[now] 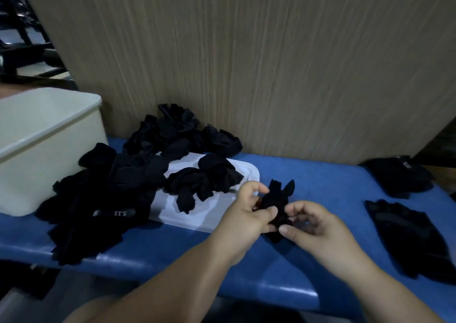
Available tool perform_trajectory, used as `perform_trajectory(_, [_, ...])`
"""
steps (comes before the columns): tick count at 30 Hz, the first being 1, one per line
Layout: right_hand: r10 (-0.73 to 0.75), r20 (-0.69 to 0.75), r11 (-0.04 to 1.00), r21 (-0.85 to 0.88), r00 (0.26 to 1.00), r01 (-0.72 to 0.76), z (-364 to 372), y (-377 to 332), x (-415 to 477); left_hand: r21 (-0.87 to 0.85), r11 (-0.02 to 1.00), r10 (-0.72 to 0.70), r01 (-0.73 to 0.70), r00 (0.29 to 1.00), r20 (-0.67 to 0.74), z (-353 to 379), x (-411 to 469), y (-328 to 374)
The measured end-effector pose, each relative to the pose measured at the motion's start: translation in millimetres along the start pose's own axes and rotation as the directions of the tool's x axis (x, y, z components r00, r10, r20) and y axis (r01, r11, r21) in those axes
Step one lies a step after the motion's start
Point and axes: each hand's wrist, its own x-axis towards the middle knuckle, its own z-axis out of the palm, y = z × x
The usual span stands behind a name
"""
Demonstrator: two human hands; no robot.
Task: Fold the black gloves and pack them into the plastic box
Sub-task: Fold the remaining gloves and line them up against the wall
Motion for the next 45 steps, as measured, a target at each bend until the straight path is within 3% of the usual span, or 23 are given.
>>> perform_trajectory(3, [-0.164,-0.004,0.955,-0.25,0.986,0.158,-14,5,0,-0.062,0.998,-0.03,0.032,0.999,0.03,9,5,-3])
perform_trajectory(7, [-0.255,-0.008,0.906,-0.35,0.967,0.236,-33,11,1,-0.011,1.0,-0.026,0.027,0.992,0.124,18,11,-8])
perform_trajectory(13, [-0.239,-0.042,0.869,-0.455,0.97,0.195,-59,23,-3,0.424,0.897,0.064,-0.124,0.986,0.154,27,23,-16])
perform_trajectory(17, [-0.196,-0.036,0.865,-0.477,0.98,0.155,-68,26,-7,0.466,0.875,0.059,-0.131,0.984,0.166,34,28,-22])
perform_trajectory(21, [-0.147,-0.023,0.878,-0.462,0.989,0.12,-73,28,-12,0.508,0.852,0.045,-0.13,0.983,0.175,37,31,-24])
perform_trajectory(25, [-0.112,0.002,0.906,-0.41,0.994,0.103,-73,26,-14,0.604,0.787,0.089,-0.13,0.991,0.097,36,31,-23])
perform_trajectory(34, [-0.106,-0.022,0.931,-0.353,0.994,0.091,-66,29,-12,0.648,0.723,0.101,-0.239,0.965,0.244,31,23,-19])
perform_trajectory(40, [-0.095,-0.054,0.941,-0.331,0.994,0.072,-57,24,-14,0.697,0.689,0.114,-0.199,0.979,0.167,31,23,-18])
perform_trajectory(45, [-0.032,0.065,0.984,-0.176,0.997,0.043,-55,17,-14,0.661,0.733,0.159,-0.16,0.985,0.061,31,24,-20])
